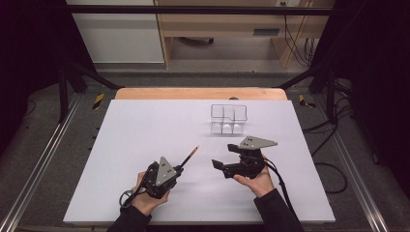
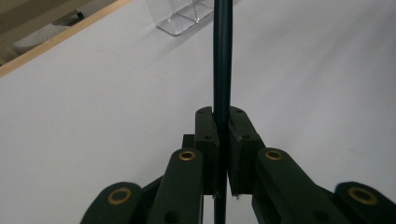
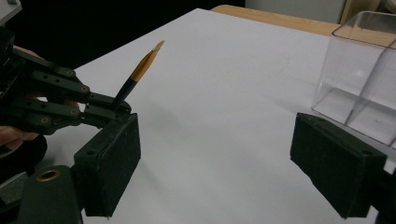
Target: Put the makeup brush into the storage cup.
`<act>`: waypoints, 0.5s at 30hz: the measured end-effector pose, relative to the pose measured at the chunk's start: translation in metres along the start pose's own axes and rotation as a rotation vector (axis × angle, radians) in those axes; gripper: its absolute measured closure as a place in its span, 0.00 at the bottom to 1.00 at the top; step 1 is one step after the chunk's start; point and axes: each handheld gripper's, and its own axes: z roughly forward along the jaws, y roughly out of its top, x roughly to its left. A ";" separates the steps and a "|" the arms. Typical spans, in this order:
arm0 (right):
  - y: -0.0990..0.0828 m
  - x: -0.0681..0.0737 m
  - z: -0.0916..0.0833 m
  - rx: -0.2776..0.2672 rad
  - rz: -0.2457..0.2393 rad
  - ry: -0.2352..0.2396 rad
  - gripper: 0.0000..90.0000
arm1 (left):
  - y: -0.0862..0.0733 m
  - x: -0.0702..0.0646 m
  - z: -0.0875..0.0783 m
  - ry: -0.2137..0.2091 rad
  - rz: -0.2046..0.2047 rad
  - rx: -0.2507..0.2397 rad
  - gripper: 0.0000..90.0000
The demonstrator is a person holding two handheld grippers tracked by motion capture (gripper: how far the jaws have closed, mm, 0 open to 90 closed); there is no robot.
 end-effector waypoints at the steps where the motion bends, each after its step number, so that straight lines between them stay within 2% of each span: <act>1: 0.001 0.002 0.002 -0.003 -0.003 0.003 0.18 | 0.000 0.000 -0.001 0.005 -0.014 -0.007 0.93; 4: 0.003 0.008 0.008 -0.010 -0.009 0.015 0.18 | -0.001 0.001 -0.003 0.022 -0.044 -0.023 0.93; 6: 0.005 0.012 0.013 -0.017 -0.008 0.027 0.19 | -0.002 0.001 -0.003 0.012 -0.080 -0.032 0.93; 12: 0.010 0.025 0.029 -0.031 -0.004 0.052 0.20 | -0.004 0.000 -0.002 0.004 -0.147 -0.033 0.93; 15: 0.011 0.028 0.036 -0.047 0.014 0.057 0.20 | -0.004 -0.001 -0.001 0.017 -0.160 -0.036 0.93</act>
